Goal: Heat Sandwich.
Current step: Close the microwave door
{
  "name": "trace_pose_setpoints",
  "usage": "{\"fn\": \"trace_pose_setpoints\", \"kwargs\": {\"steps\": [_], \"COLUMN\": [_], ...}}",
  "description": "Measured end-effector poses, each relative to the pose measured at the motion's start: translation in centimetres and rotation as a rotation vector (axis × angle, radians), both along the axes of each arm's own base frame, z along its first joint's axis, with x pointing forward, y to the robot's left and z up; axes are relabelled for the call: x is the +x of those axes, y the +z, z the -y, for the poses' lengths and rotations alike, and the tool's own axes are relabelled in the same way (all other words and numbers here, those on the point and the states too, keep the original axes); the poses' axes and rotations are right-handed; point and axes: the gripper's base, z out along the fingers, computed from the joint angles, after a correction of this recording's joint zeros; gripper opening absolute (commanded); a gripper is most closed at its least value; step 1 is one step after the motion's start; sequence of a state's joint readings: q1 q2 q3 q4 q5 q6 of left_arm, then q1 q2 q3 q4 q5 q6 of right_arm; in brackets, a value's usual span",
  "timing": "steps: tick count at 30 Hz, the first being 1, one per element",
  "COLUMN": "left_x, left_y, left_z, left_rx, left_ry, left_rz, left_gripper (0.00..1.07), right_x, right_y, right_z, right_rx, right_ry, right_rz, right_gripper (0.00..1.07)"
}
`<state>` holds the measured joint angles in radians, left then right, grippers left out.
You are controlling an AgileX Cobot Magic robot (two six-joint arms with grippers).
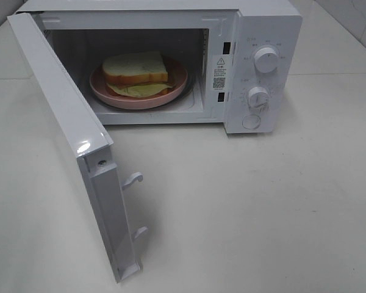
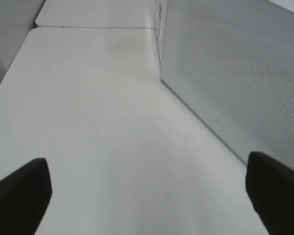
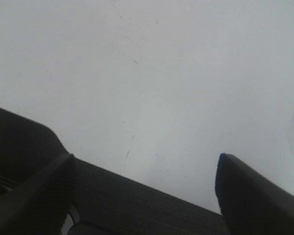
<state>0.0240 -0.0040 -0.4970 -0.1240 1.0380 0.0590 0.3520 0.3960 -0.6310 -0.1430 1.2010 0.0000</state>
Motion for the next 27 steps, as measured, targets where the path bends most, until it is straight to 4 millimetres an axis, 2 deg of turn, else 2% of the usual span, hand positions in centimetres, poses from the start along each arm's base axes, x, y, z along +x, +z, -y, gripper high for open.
{"fn": "trace_pose_setpoints", "kwargs": {"steps": [14,27], "left_x": [0.0,0.0], "left_y": [0.0,0.0], "left_z": [0.0,0.0], "left_rx": [0.0,0.0], "left_ry": [0.0,0.0], "left_rz": [0.0,0.0], "left_gripper": [1.04,1.04], "right_x": [-2.5,-4.6], "right_y": [-2.0,-2.0], "right_z": [0.4,0.6], "right_rx": [0.127,0.149], "right_ry": [-0.154,-0.245], "right_rz": [0.237,0.396], "right_gripper": [0.76,0.76]}}
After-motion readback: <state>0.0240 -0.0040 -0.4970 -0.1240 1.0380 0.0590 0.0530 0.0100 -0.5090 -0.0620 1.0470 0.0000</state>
